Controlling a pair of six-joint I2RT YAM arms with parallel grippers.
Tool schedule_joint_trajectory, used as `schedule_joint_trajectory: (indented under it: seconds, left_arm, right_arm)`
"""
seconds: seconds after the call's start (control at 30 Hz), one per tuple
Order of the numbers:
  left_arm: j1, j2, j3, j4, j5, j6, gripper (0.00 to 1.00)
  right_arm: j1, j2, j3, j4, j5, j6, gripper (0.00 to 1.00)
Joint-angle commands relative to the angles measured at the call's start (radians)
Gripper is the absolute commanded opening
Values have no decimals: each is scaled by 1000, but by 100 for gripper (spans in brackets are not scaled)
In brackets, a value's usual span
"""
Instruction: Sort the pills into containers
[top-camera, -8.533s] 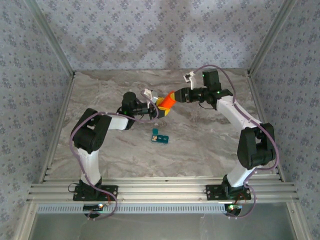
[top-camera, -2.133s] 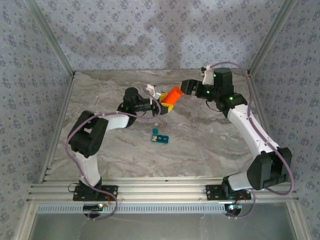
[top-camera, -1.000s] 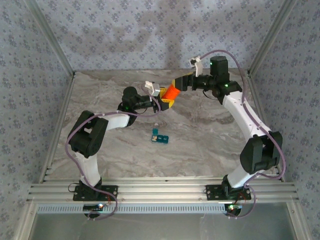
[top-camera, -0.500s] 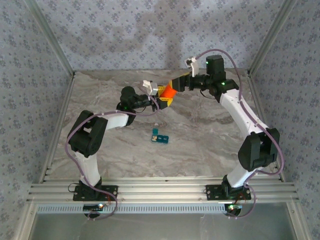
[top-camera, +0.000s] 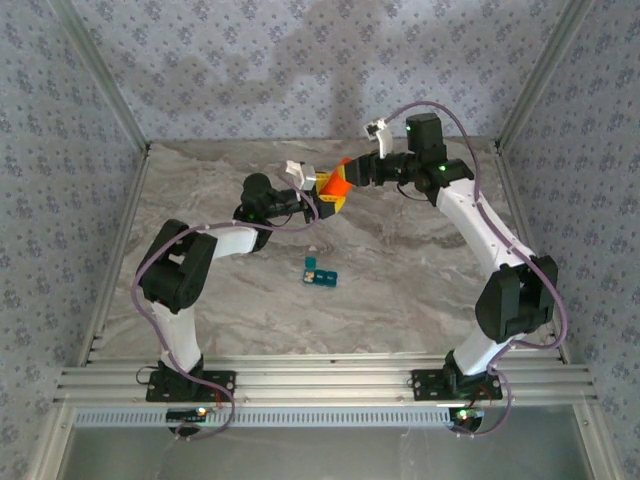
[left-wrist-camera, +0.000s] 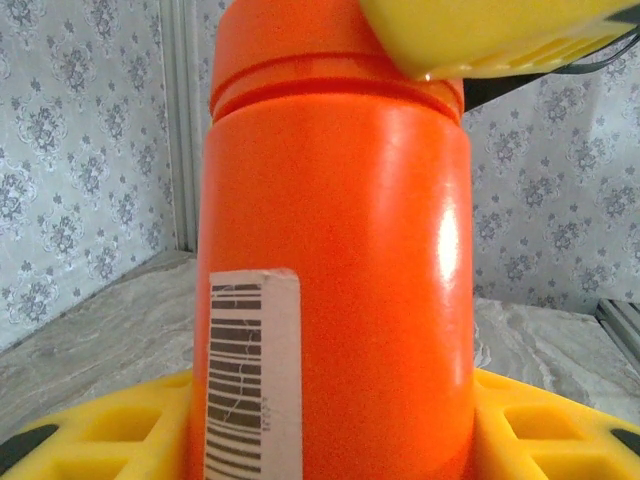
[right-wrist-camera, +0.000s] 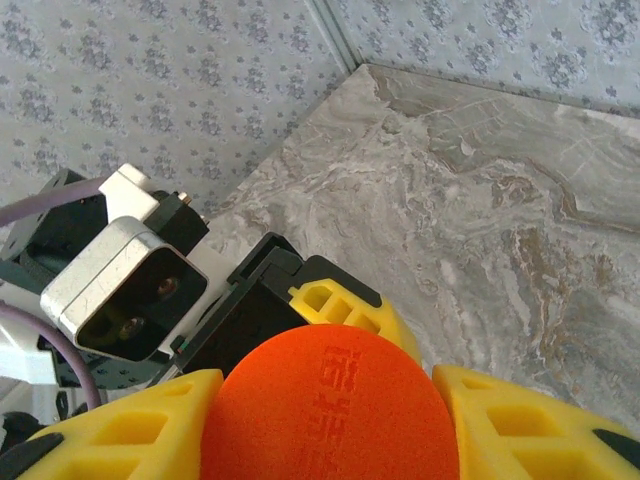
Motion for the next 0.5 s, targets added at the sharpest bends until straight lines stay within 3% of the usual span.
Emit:
schedule_joint_trajectory:
  seconds: [0.0,0.13,0.3,0.47]
  left_arm:
    - [1,-5,5,98,11,-7,0]
    - [2,-4,2,103,11,-8,0]
    - [2,-4,-1,104,7,-7,0]
    - [2,-3,-7,104,-1,-2,0]
  right_arm:
    - [24,-4,-15,-28,71,71,41]
    - [70,-12,-79,24,193,213,36]
    - [157,-48,-187,102,420,390,39]
    - [184,-65,-216,144,480,435,42]
